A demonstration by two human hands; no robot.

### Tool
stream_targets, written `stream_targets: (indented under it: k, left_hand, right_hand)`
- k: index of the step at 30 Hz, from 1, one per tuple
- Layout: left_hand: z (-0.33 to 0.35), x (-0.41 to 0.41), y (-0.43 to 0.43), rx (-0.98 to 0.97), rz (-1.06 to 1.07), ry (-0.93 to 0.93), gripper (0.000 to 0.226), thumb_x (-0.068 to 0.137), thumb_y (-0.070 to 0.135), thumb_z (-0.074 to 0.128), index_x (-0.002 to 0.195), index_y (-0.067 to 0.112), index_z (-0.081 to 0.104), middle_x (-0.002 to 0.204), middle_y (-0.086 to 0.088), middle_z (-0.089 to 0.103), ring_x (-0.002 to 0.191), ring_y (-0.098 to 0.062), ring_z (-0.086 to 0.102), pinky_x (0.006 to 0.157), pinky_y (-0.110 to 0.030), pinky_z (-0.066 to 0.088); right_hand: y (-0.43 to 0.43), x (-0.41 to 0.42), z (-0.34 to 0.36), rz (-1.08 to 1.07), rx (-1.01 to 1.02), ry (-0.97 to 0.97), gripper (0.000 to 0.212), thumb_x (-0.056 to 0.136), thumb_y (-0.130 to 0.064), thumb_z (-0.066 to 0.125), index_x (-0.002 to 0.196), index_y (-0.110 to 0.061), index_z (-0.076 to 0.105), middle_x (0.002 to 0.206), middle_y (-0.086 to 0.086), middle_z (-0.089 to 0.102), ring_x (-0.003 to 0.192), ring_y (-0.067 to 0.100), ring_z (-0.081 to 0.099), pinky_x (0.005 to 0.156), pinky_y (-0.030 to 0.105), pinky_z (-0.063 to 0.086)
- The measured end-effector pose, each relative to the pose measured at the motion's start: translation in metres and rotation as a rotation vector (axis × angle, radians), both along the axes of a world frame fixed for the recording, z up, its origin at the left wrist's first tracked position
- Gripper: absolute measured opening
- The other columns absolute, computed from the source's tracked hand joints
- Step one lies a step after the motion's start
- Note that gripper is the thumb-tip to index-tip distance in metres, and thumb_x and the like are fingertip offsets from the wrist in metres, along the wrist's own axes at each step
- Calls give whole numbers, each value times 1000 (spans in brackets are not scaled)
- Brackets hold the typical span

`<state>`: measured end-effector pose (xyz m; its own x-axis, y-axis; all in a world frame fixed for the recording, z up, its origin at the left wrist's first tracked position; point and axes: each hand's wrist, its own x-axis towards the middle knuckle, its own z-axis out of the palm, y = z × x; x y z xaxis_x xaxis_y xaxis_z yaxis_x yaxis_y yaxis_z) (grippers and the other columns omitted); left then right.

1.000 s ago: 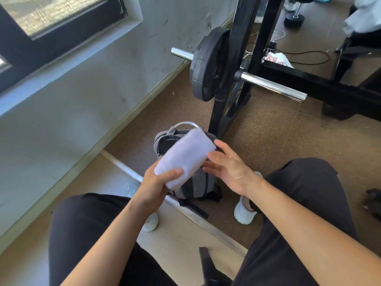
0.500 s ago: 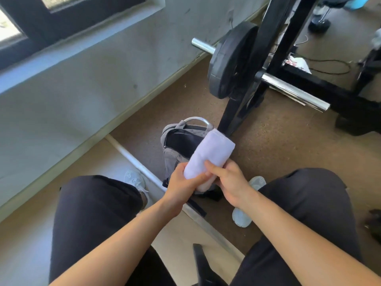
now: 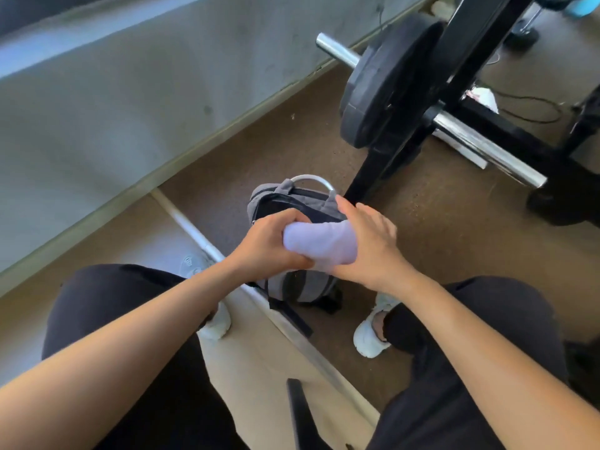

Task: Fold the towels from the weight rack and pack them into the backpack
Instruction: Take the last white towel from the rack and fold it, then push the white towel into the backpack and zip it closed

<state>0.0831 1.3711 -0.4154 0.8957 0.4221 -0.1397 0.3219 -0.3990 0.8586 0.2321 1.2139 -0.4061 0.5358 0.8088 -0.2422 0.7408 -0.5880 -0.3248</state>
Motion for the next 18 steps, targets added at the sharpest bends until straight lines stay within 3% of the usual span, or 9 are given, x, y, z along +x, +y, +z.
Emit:
stream_targets:
  k: [3, 6, 8, 10, 12, 14, 16, 18]
  left_hand:
    - [-3, 13, 24, 35, -147, -49, 54, 66, 21, 93, 112, 29, 66, 108, 14, 69, 102, -2, 64, 80, -12, 47]
    - [-16, 25, 45, 95, -165, -48, 74, 67, 35, 93, 131, 30, 55, 123, 20, 58, 115, -2, 58, 91, -16, 47]
    - [-34, 32, 61, 217, -166, -60, 78, 64, 48, 90, 131, 30, 53, 123, 17, 57, 114, -8, 57, 94, -24, 46]
    - [-58, 36, 75, 457, -190, -24, 65, 66, 55, 82, 122, 31, 58, 120, 9, 63, 110, -21, 58, 95, -37, 45]
    - [-82, 36, 83, 626, -142, 11, 42, 74, 44, 81, 111, 30, 66, 110, 5, 68, 103, -31, 58, 88, -45, 45]
    - [-98, 36, 81, 702, -77, 26, 36, 75, 32, 86, 107, 26, 72, 106, 3, 70, 105, -35, 55, 85, -43, 39]
    - [-107, 40, 75, 755, -82, 89, 53, 69, 42, 89, 116, 27, 70, 121, 2, 65, 121, -37, 47, 91, -49, 35]
    - [-113, 43, 69, 754, -125, 216, 86, 59, 62, 84, 135, 30, 58, 145, -1, 50, 139, -38, 30, 102, -57, 29]
  right_hand:
    - [17, 11, 2, 176, -16, 96, 77, 76, -47, 80, 143, -31, 45, 126, -4, 64, 119, 20, 60, 100, 36, 48]
    - [28, 23, -4, 104, -44, 159, 48, 80, -40, 76, 122, -27, 56, 110, -1, 67, 106, 25, 64, 91, 44, 54]
    - [28, 37, -14, -8, 67, 270, 43, 80, -43, 77, 116, -26, 58, 106, -1, 68, 101, 24, 65, 87, 46, 55]
    - [24, 52, -28, -134, 159, 397, 43, 82, -36, 80, 117, -20, 60, 107, -1, 69, 100, 19, 65, 87, 45, 57]
    - [23, 60, -39, -223, 243, 452, 45, 81, -32, 83, 118, -18, 61, 110, -3, 68, 101, 14, 64, 86, 38, 57]
    - [27, 63, -47, -264, 311, 453, 49, 80, -33, 85, 120, -21, 59, 110, -7, 66, 100, 9, 63, 83, 27, 55]
    - [31, 62, -53, -309, 376, 482, 49, 79, -33, 85, 119, -24, 57, 109, -10, 64, 100, 3, 63, 79, 16, 53]
    - [36, 55, -60, -334, 448, 510, 50, 80, -31, 86, 118, -23, 55, 109, -8, 64, 101, 0, 62, 77, 10, 53]
